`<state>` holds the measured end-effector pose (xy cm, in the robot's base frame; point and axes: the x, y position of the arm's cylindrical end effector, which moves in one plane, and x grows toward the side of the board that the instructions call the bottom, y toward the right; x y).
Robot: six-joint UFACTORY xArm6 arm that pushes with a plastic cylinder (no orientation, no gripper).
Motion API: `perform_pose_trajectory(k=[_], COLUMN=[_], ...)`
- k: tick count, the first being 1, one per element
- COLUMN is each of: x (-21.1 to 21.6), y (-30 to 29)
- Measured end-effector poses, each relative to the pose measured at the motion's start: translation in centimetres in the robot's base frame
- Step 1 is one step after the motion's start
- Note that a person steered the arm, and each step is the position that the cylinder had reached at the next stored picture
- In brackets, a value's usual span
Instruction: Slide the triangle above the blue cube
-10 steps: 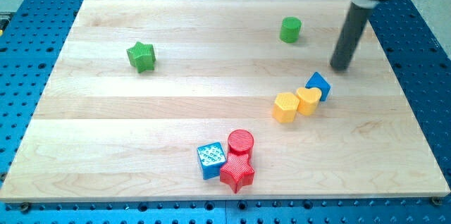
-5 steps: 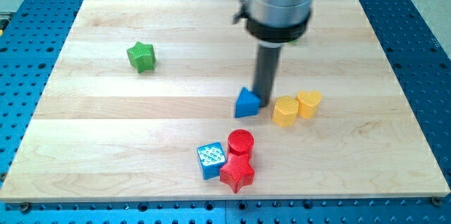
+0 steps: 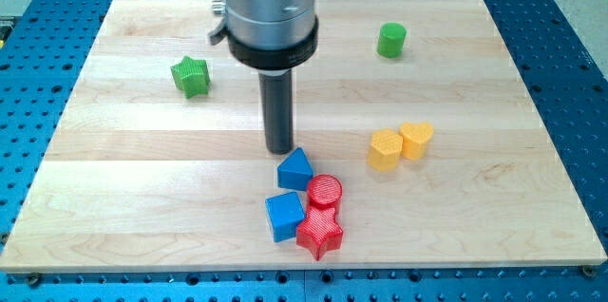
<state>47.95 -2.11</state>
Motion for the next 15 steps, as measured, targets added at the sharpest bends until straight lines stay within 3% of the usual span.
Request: perform_pose_trajectory(k=[3, 5, 6, 7, 15], x=[0.3, 1.2, -0.9, -0.2, 3.0], y=[3.0, 0.1, 2.9, 4.6, 2.7])
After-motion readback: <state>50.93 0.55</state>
